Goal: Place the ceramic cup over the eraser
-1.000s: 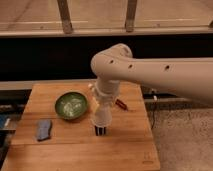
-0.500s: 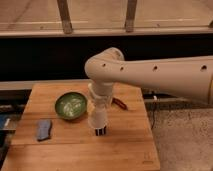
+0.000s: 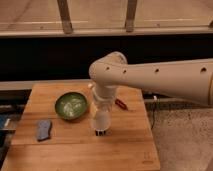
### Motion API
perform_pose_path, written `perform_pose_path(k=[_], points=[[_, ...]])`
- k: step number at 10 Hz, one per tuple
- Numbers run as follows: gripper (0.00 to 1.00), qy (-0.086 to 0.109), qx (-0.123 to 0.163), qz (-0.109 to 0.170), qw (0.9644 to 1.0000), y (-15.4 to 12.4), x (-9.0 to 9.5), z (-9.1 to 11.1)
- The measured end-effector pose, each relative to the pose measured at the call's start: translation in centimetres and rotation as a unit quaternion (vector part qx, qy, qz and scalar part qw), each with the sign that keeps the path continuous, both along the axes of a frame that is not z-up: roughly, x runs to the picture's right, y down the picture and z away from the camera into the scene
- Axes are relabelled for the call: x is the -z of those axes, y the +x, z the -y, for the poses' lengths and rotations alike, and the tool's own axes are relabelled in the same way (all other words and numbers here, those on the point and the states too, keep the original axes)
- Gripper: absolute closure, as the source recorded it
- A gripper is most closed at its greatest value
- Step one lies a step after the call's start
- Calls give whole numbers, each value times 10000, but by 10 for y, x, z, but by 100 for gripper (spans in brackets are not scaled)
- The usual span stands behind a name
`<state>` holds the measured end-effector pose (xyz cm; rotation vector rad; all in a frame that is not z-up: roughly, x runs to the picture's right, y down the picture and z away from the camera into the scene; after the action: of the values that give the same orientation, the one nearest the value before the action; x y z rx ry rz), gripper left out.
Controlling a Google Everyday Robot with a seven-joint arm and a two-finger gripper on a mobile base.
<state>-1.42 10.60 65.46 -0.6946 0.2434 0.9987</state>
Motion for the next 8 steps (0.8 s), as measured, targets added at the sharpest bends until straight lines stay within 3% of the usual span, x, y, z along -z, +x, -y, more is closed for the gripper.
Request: perform_pose_path(k=[3,8], points=[[97,-29,-26,76,10000,1,-8,-6],[46,-31,-26,73,10000,1,-8,-7]])
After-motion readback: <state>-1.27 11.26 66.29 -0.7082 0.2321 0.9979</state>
